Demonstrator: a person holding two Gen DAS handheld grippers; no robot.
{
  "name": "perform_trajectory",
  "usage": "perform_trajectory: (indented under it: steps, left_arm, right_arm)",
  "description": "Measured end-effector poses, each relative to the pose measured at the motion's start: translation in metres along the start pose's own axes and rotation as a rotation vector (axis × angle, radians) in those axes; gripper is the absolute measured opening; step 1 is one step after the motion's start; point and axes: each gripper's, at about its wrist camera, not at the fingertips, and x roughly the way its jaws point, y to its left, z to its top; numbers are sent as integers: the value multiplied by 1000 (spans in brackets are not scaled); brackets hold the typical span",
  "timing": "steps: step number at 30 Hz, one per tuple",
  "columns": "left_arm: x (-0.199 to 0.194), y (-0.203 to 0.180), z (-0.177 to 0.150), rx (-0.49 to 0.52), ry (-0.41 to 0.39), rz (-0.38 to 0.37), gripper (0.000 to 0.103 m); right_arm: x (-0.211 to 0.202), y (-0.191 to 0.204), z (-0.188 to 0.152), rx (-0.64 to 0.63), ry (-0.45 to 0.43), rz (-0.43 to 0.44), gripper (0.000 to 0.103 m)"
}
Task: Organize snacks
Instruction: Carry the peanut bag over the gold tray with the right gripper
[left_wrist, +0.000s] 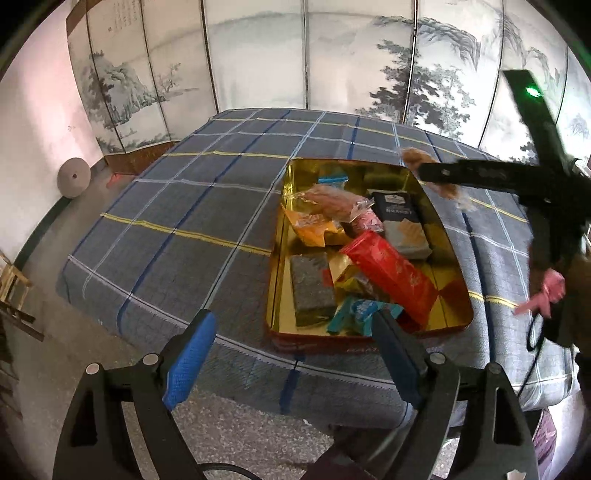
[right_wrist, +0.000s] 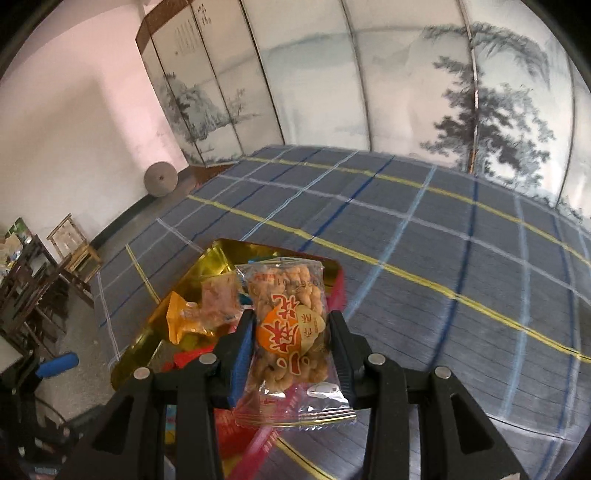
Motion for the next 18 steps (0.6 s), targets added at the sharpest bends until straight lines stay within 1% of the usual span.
perform_trajectory:
  steps: [8,18]
  left_arm:
    - [5,4,-3,23,-4,17,84]
    - [7,13,-4,17,-2,14,86]
  right_arm:
    - [48,9,13,23,81,-14,40]
    - [71,20,18,12,124,-39,40]
